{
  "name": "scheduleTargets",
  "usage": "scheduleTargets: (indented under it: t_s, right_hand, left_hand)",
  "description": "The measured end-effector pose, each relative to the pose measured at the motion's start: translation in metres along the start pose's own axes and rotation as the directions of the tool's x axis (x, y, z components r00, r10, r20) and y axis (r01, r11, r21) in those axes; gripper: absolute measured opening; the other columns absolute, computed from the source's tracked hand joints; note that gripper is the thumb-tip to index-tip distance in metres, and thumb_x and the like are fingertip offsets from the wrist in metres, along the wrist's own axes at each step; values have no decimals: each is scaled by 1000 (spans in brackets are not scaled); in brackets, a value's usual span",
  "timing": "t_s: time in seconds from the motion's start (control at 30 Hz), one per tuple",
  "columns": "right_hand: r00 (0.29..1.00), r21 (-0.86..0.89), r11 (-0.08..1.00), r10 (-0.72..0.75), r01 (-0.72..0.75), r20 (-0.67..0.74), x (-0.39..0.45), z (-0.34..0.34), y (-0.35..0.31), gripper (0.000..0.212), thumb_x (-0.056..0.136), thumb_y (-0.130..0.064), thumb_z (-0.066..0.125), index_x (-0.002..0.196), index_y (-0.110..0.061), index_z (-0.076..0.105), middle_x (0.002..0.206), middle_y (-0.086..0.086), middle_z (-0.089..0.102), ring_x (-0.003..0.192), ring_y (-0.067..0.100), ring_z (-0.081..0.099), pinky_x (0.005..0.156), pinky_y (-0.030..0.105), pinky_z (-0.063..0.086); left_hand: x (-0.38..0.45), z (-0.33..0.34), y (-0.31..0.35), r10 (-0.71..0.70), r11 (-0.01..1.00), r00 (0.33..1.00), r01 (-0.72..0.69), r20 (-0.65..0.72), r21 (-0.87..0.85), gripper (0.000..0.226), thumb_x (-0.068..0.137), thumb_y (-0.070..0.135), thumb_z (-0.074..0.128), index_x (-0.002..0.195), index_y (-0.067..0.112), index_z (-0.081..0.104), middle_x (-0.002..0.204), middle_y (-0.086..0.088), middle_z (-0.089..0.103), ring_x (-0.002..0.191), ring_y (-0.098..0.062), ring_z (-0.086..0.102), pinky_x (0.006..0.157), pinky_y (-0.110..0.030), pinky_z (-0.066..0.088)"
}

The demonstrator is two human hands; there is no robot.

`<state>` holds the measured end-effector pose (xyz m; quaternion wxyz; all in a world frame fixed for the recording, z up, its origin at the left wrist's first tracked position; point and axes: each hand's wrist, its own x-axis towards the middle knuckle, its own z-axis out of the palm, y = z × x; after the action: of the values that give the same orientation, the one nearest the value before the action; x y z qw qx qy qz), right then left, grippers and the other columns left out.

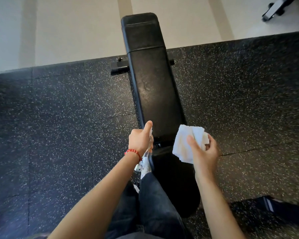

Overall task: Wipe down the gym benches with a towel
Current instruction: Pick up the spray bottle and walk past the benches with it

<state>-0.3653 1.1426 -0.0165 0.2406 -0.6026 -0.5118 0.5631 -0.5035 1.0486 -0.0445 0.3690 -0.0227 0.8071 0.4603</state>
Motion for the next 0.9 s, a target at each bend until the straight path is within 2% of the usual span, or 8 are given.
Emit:
scheduleTargets:
  t_s: [0.17, 0.23, 0.3, 0.4, 0.6, 0.67, 0.8, 0.9]
  right_hand:
    - [999, 6, 1000, 29, -29, -29, 20, 26, -11, 50, 70, -18, 78, 113, -17, 53, 111, 4, 63, 95, 15, 63, 86, 37, 52]
    - [999, -8, 999, 37, -37, -35, 25, 37, -15, 50, 69, -20, 79, 112, -20, 53, 111, 5, 63, 98, 19, 63, 89, 43, 50]
    - [998, 1, 999, 42, -42, -41, 28, 49, -21, 49, 69, -21, 80, 110, -21, 53, 111, 5, 63, 99, 20, 63, 89, 46, 50]
    - [997, 11, 999, 44, -44, -70, 37, 72, -31, 48, 68, -20, 80, 107, -24, 53, 111, 5, 63, 100, 21, 62, 90, 46, 49]
    - [989, 54, 996, 83, -77, -123, 61, 135, -58, 50, 69, -20, 79, 111, -22, 52, 113, 5, 62, 101, 20, 62, 90, 44, 50]
    - [984, 66, 995, 88, -78, -154, 67, 156, -68, 48, 70, -18, 79, 110, -21, 52, 113, 6, 62, 99, 19, 62, 89, 39, 51]
    - [976, 97, 993, 84, -65, -203, 75, 200, -91, 45, 73, -11, 76, 110, -17, 52, 109, 4, 62, 89, 11, 62, 74, 16, 50]
    - [974, 100, 994, 70, -49, -217, 82, 228, -105, 44, 73, -12, 76, 109, -16, 53, 106, 3, 62, 89, 11, 62, 73, 15, 50]
  left_hand:
    - [27, -3, 28, -14, 999, 1000, 14, 5, 48, 77, 93, 35, 47, 19, 15, 38, 25, 6, 33, 26, -4, 33, 48, -28, 29]
    - [37, -6, 37, -26, 997, 999, 24, 21, 71, 78, 93, 39, 46, 19, 16, 38, 25, 5, 35, 25, -3, 34, 49, -25, 31]
    - [48, -12, 48, -40, 996, 998, 36, 49, 81, 78, 92, 47, 47, 21, 14, 38, 27, 5, 39, 26, -2, 37, 51, -26, 35]
    - [73, -22, 62, -30, 997, 997, 25, 68, 76, 70, 91, 50, 47, 30, 18, 39, 29, 4, 43, 26, -3, 40, 46, -21, 37]
    - [141, -47, 96, -36, 998, 987, 26, 155, 63, 72, 87, 53, 48, 25, 17, 46, 37, 2, 51, 37, -15, 49, 65, -34, 47]
    - [163, -55, 113, -29, 997, 986, 18, 161, 71, 71, 87, 48, 49, 23, 18, 45, 32, 5, 45, 34, -9, 44, 61, -32, 41]
    - [203, -75, 145, -18, 996, 986, 3, 166, 88, 63, 84, 48, 51, 30, 17, 44, 33, 4, 47, 33, -10, 45, 54, -24, 37]
    - [226, -87, 167, 15, 989, 987, -38, 158, 143, 73, 90, 48, 50, 26, 16, 38, 28, 6, 42, 26, -5, 38, 44, -21, 36]
